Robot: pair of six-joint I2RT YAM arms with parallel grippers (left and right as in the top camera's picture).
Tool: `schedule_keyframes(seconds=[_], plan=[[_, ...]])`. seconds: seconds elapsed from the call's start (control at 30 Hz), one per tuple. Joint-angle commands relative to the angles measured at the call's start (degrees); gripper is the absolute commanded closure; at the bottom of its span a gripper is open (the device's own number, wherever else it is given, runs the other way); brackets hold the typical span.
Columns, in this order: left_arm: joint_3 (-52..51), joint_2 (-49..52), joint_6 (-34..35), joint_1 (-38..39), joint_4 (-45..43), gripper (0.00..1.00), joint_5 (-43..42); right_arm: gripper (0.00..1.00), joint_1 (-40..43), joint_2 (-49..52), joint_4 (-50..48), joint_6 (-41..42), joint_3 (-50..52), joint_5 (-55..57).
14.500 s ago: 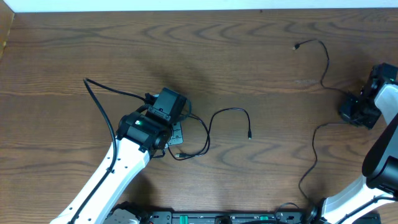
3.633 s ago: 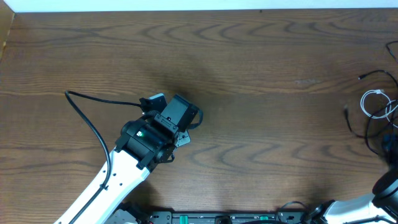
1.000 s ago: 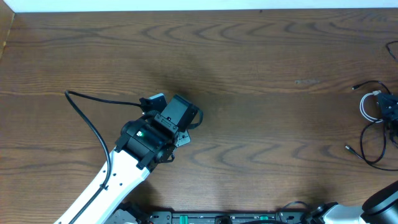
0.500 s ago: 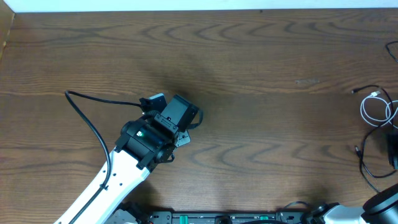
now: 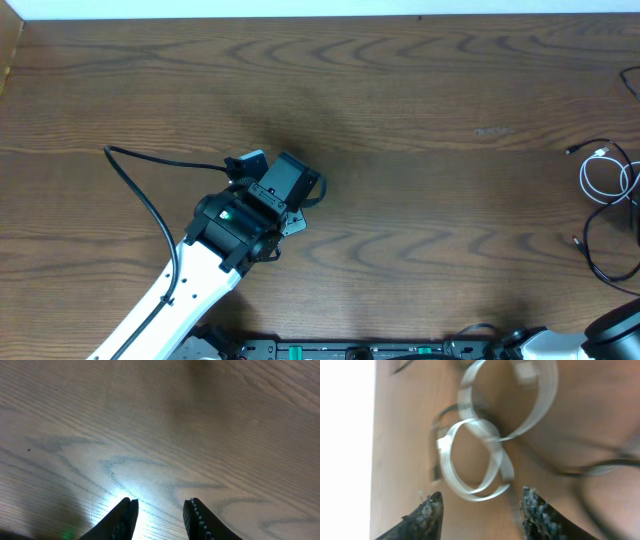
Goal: Untangle cables
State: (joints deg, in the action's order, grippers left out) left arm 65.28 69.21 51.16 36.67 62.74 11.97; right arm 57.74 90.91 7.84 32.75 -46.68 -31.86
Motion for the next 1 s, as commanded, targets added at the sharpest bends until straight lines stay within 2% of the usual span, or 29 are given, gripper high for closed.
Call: schedule_keyframes(seconds=[0.0, 0.2, 0.3, 0.47, 0.7, 0.97], plan=[[-0.66, -0.35, 0.09, -0.09, 0.22, 0.64, 0.72, 0.5, -2.49, -2.4, 0.94, -3.58, -1.07, -10.36], [-0.66, -0.31, 0.09, -0.09, 0.22, 0.65, 0.72, 0.49, -7.54, -5.7, 13.14, -11.76, -6.73, -1.55], [-0.66, -0.24, 0.09, -0.09, 0.22, 0.65, 0.72, 0.49, -11.8, -6.27, 26.08, -17.03, -14.91, 10.16], [-0.66, -0.24, 0.09, -0.09, 0.24, 0.64, 0.7, 0.5, -15.52, -6.27, 37.64, -17.31, -23.02, 28.35], [-0.66, -0.09, 0.09, -0.09, 0.28, 0.65, 0.52, 0.51, -16.04, -5.29, 41.38, -13.25, -23.5, 47.43], [-0.66, -0.07, 0.09, -0.09, 1.4, 0.65, 0.55, 0.5, -16.02, 1.75, 41.31, -13.31, -23.26, 51.93]])
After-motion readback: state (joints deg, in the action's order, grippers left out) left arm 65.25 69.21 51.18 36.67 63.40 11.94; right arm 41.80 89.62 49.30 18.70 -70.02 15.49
